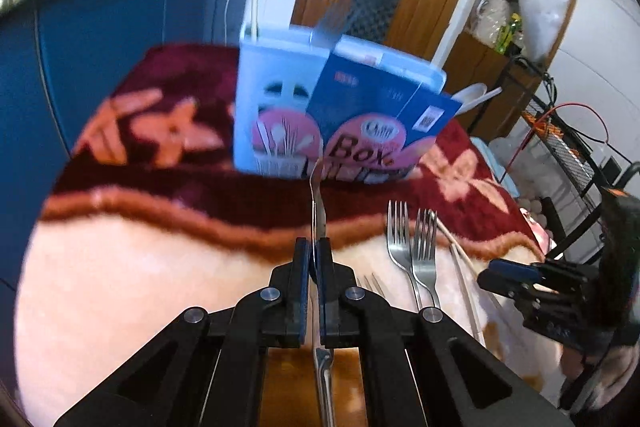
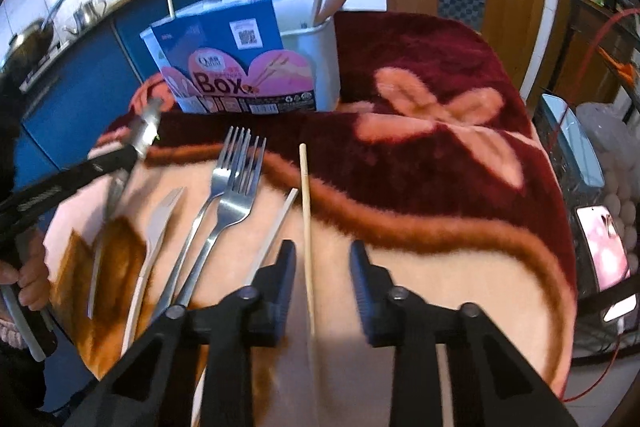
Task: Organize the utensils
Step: 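Close the left tool on the metal knife while the right tool closes on the wooden chopstick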
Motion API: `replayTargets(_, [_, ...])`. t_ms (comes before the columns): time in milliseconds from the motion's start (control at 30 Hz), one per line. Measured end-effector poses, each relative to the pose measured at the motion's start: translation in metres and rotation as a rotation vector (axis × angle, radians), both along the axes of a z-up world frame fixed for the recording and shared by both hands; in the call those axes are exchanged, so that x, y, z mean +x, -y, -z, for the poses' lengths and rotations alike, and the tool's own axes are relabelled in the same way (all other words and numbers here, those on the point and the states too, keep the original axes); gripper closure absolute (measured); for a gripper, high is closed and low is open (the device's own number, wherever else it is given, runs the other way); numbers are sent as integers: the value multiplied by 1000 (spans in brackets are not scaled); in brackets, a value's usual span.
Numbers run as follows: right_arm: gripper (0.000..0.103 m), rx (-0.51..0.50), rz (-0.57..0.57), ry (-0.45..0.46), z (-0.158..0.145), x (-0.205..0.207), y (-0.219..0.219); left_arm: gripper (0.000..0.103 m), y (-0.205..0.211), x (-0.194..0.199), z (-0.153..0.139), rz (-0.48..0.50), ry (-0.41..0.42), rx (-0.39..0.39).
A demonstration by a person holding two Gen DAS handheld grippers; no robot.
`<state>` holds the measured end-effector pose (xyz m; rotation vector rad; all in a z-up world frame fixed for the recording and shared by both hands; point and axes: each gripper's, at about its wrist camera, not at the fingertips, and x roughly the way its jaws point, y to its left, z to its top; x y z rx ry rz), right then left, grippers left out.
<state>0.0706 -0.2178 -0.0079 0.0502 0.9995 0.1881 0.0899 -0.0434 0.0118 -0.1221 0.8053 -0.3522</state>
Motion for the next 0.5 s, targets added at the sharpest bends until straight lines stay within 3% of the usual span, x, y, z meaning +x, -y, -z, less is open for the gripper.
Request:
replayTargets(167, [85,-30,-34,-60,-1,16,-8,100,-6,-7,-16,4,94,18])
replayTargets(500, [97,-74,-65,-122,2,36,-19,100,-17,-11,-27,3,148,-26])
